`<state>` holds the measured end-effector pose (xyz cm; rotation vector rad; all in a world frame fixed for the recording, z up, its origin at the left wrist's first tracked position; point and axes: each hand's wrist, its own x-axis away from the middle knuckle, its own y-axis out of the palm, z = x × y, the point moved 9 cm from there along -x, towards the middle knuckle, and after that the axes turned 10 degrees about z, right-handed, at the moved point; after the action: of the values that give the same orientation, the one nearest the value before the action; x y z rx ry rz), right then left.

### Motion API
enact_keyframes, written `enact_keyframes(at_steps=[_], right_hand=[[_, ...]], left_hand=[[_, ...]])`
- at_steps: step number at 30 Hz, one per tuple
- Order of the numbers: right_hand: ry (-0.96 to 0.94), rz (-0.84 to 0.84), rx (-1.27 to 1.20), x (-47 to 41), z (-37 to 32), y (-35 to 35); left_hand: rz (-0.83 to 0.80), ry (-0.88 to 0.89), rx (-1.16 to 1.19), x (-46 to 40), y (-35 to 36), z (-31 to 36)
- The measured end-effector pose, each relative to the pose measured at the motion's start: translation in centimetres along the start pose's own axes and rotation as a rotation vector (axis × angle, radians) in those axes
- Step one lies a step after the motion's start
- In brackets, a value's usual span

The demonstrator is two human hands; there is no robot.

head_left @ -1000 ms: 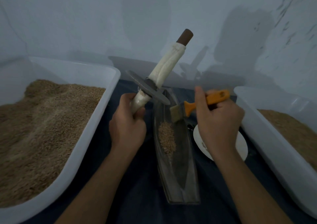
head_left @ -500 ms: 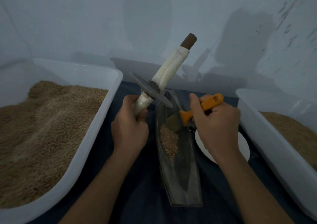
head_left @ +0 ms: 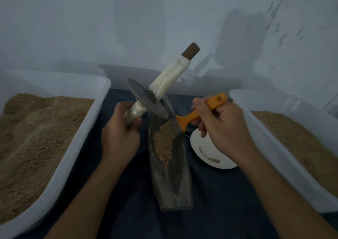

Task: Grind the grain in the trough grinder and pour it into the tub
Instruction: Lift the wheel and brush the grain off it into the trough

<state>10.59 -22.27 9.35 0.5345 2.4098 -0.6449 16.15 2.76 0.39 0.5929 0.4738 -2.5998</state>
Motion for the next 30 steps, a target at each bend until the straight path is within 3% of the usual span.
enact_keyframes(at_steps=[6,10,14,18,25,30], right_hand=[[0.018,-0.103,-0.069,1.1,-0.5,-0.8],[-0.012,-0.019,-0.024,0.5,-1.0,-4.2],[-0.097,0.066,0.199,0.5,-1.3,-8.6],[-0.304,-0.178,0.595,2.8,-1.0,-7.8],[-0.597,-0.422,0.81,8.1,2.4,-3.2],[-0.552,-0.591,0.933,10.1,5.4,-3.0]], left_hand=[[-0.053,0.048,0.037,0.2,0.2,0.8],[-0.047,0.064,0.044,0.1,-0.1,1.1],[-0.061,0.094,0.048,-0.1,-0.5,1.6],[-0.078,0.154,0.038,-0.3,-0.7,2.1],[-0.103,0.187,-0.078,-0.5,-0.4,2.3],[-0.139,0.276,-0.245,-0.3,0.0,2.9]])
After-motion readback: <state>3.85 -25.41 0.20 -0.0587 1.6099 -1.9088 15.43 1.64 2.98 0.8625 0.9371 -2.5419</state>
